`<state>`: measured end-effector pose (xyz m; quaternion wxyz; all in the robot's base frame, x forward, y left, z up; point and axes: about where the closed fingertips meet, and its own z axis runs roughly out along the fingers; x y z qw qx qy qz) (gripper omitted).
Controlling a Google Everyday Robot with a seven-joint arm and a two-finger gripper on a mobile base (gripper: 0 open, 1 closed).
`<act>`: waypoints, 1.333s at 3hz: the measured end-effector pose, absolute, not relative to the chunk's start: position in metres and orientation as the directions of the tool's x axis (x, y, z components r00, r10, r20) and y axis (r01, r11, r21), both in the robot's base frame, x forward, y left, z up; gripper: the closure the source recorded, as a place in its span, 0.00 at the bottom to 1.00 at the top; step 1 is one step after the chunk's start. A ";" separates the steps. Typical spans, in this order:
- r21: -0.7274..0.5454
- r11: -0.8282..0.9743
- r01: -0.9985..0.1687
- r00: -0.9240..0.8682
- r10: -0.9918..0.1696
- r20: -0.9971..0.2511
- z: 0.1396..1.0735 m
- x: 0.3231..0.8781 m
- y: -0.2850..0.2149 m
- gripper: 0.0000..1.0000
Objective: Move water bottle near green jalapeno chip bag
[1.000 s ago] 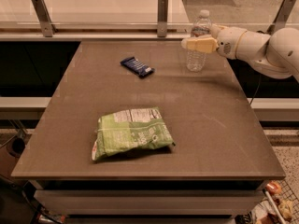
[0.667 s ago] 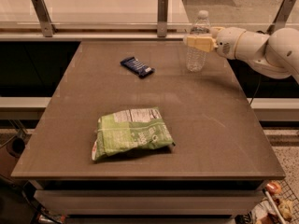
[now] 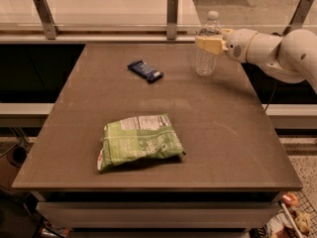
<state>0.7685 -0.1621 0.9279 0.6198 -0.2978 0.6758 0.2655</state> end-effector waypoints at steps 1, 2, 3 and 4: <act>-0.009 0.679 -0.734 -0.055 -0.073 -0.996 0.928 0.769 -0.159 1.00; -0.009 0.679 -0.735 -0.055 -0.073 -0.996 0.928 0.769 -0.159 1.00; 0.008 0.654 -0.756 -0.071 -0.070 -0.995 0.934 0.765 -0.159 1.00; 0.046 0.608 -0.793 -0.112 -0.072 -0.991 0.951 0.751 -0.165 1.00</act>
Offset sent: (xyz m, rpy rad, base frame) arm 0.0004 0.0029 -0.0003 0.0007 0.0006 0.0040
